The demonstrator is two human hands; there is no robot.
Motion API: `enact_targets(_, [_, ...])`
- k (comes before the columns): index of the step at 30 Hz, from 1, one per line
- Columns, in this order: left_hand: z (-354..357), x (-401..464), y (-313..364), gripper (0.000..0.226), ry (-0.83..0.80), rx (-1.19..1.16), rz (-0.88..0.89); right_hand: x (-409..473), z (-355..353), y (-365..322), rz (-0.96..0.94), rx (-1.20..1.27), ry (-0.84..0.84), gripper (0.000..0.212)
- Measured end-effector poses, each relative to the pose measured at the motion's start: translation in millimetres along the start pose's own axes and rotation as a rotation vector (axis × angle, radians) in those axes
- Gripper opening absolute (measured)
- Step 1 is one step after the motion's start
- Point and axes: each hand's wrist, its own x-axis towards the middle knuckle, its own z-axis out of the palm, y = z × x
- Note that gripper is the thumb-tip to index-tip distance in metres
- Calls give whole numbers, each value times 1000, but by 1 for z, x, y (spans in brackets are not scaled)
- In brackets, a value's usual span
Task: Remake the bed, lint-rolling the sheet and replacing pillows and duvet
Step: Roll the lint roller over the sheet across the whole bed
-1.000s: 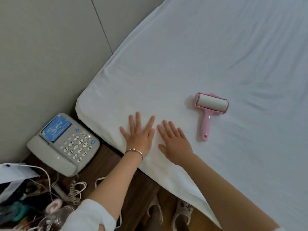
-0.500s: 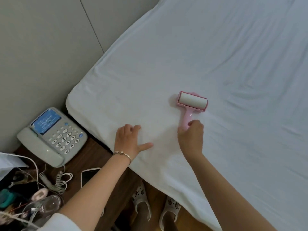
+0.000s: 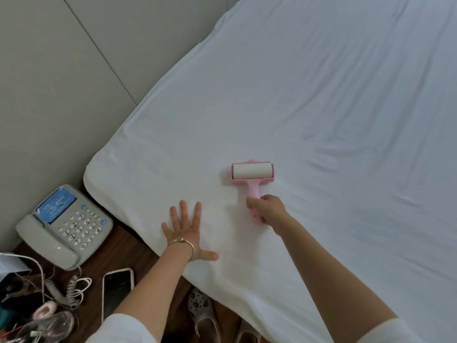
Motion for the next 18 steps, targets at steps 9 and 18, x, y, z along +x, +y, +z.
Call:
enact_targets(9, [-14,-1,3,141,-7,52,4,-3,-20,-10,141,529,-360,18])
enact_targets(18, [-108,61,-58,68,280,-24,213,-12,9,-61,-20,521,-226,19])
